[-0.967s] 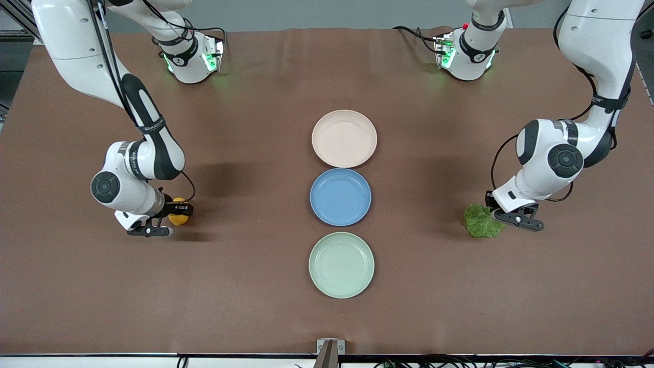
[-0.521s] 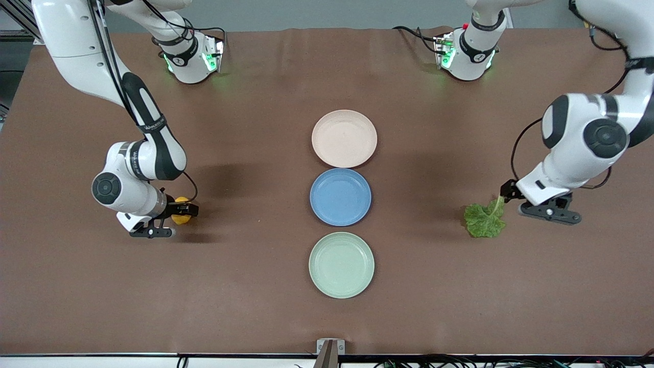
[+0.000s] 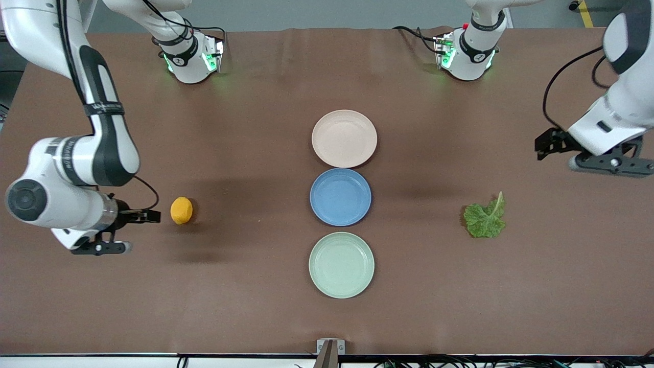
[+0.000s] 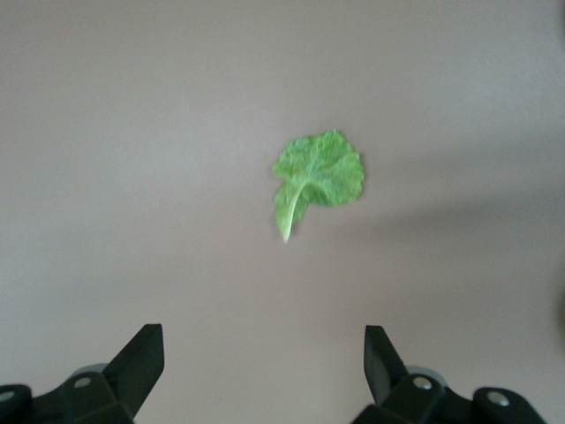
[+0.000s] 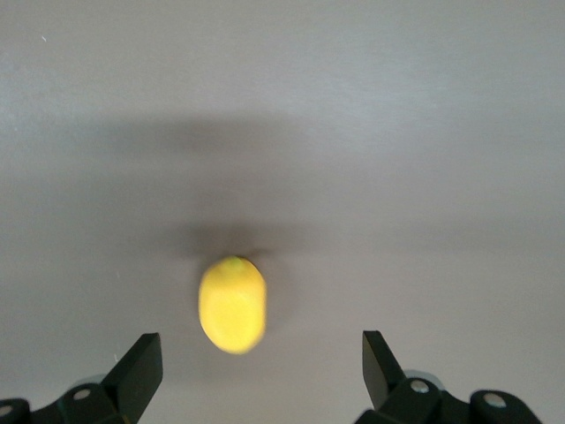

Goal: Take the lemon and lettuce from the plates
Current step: 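Open both grippers and raise them away from the lettuce and lemon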

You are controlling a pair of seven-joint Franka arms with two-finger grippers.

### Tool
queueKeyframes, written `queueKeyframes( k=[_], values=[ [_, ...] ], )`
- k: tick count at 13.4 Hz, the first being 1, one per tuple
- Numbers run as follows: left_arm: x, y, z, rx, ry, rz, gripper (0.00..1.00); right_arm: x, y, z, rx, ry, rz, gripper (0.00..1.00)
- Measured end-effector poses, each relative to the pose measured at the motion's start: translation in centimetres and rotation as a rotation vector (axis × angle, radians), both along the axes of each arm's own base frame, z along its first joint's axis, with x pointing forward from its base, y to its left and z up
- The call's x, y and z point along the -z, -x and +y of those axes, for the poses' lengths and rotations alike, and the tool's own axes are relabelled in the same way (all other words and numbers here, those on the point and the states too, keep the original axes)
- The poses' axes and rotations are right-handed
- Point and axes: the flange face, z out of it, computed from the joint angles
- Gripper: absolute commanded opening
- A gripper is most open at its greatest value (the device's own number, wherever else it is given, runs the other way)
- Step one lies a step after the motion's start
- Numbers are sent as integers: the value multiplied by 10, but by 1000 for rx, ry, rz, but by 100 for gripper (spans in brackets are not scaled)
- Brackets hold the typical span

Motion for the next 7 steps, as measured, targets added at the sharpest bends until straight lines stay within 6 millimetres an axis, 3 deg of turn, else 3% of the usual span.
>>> queueKeyframes(
  k=[3, 7],
  values=[
    [-45, 4, 0, -14, 27, 14, 100, -53, 4, -28, -13, -6, 36, 100],
    [-64, 15, -7, -15, 76, 22, 100, -110, 9, -54, 17, -8, 14, 100]
  ],
)
